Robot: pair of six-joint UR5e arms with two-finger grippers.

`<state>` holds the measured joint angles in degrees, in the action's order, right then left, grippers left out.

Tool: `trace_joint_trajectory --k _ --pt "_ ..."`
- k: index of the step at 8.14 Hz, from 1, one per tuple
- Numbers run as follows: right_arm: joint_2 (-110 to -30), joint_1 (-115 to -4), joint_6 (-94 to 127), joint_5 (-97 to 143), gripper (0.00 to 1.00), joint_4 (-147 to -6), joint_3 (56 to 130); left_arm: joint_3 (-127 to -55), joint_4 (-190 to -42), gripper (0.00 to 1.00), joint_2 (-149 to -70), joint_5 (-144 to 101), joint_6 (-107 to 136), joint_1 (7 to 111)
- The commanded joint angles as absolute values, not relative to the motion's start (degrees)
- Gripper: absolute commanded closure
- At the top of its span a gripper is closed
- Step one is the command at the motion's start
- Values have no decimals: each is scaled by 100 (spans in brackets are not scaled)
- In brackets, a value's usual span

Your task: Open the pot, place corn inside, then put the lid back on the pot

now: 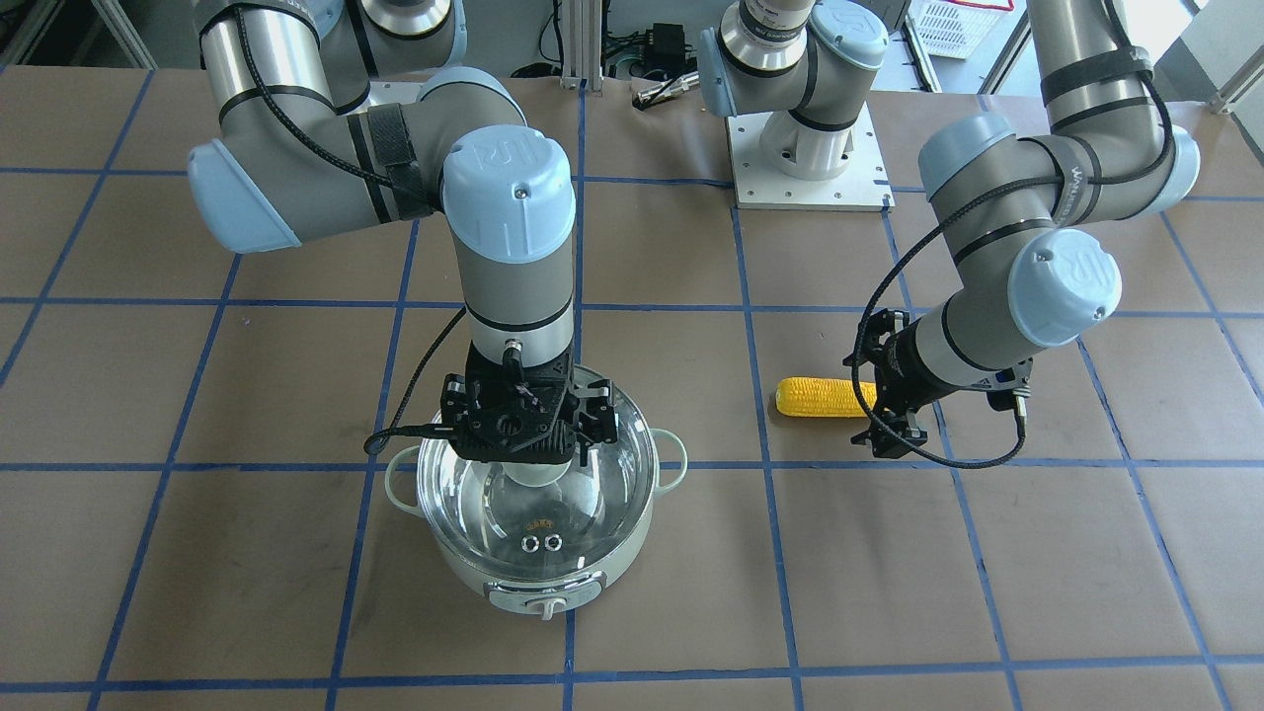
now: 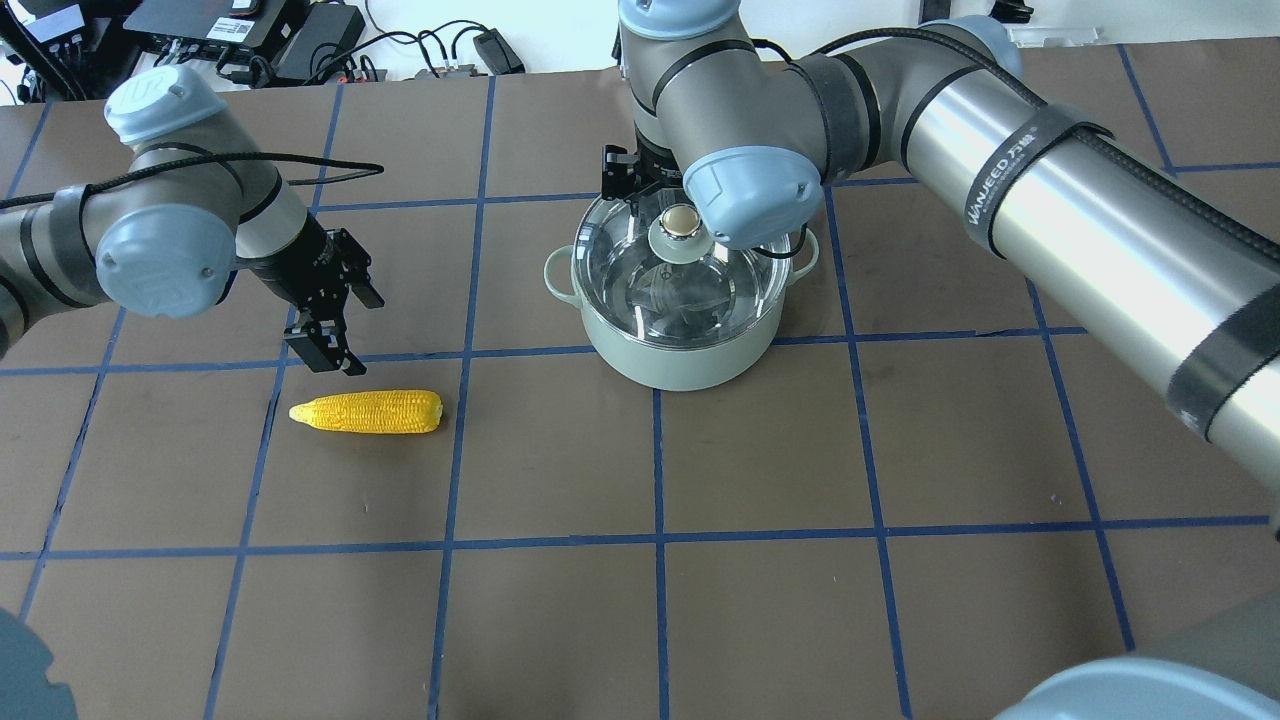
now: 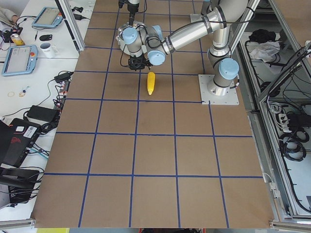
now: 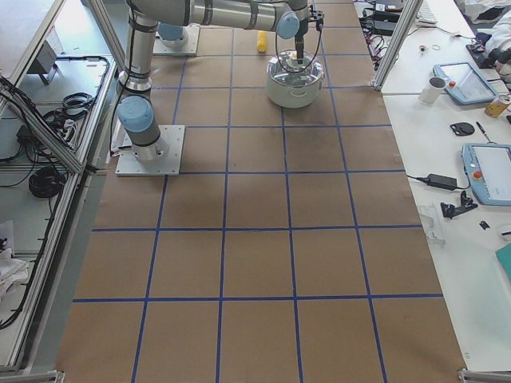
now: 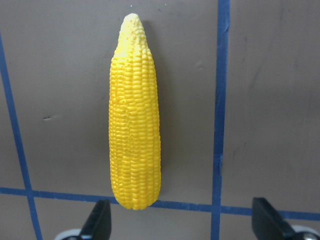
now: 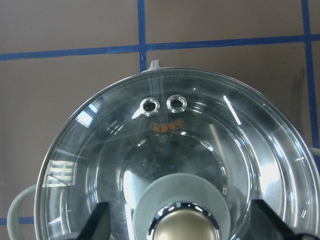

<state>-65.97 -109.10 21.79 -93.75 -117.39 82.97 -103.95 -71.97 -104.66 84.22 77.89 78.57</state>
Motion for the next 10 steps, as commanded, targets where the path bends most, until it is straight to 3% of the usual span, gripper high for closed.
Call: trace_joint_trajectory --k 1,6,10 --pt "-6583 -10934 2162 -9387 0 -11742 8341 -10915 -6566 0 -10590 8569 7849 7857" --pt "-6574 -10934 2171 -9395 42 -11716 8367 -11039 -6574 0 -11012 8604 7814 7849" --pt "-6600 -10925 2180 -9396 49 -11707 8367 -11048 -6600 0 -11100 9214 7839 7849"
